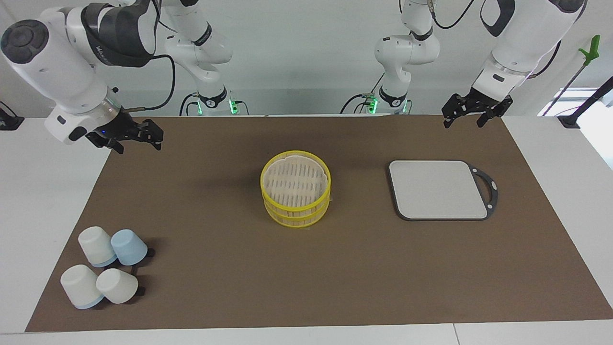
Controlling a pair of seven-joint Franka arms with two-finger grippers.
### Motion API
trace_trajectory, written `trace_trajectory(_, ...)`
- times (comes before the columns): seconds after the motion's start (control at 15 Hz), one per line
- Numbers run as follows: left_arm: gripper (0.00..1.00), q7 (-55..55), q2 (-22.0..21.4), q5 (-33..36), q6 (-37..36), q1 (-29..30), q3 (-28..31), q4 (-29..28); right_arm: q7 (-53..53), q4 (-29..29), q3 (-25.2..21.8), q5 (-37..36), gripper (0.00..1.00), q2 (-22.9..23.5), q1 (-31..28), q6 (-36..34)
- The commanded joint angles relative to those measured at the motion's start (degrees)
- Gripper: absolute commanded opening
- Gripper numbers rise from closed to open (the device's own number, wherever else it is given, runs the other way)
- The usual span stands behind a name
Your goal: Place bun in steamer
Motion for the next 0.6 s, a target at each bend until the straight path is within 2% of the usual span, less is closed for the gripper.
trace_trajectory(0.0, 1.0, 1.2, -0.2, 0.7, 0.8, 0.6, -0.1, 0.3, 4.6, -7.7, -3.7, 0.4, 1.0, -6.5, 6.9, 3.5)
trace_trajectory(0.13, 1.0, 1.2, -0.1, 0.7, 0.8, 0.6, -0.1, 0.3, 5.4, -8.1, -10.5, 0.4, 1.0, -6.5, 13.3, 6.6)
trace_trajectory(0.33, 1.0, 1.2, -0.2, 0.7, 1.3, 0.6, -0.1, 0.3, 5.3, -8.0, -11.4, 0.2, 1.0, -6.0, 13.4, 9.1)
trace_trajectory(0.53, 1.0, 1.2, -0.1, 0.7, 2.1, 0.6, -0.1, 0.1, 5.3, -4.6, -11.4, 0.2, 1.0, -3.1, 13.8, 7.3)
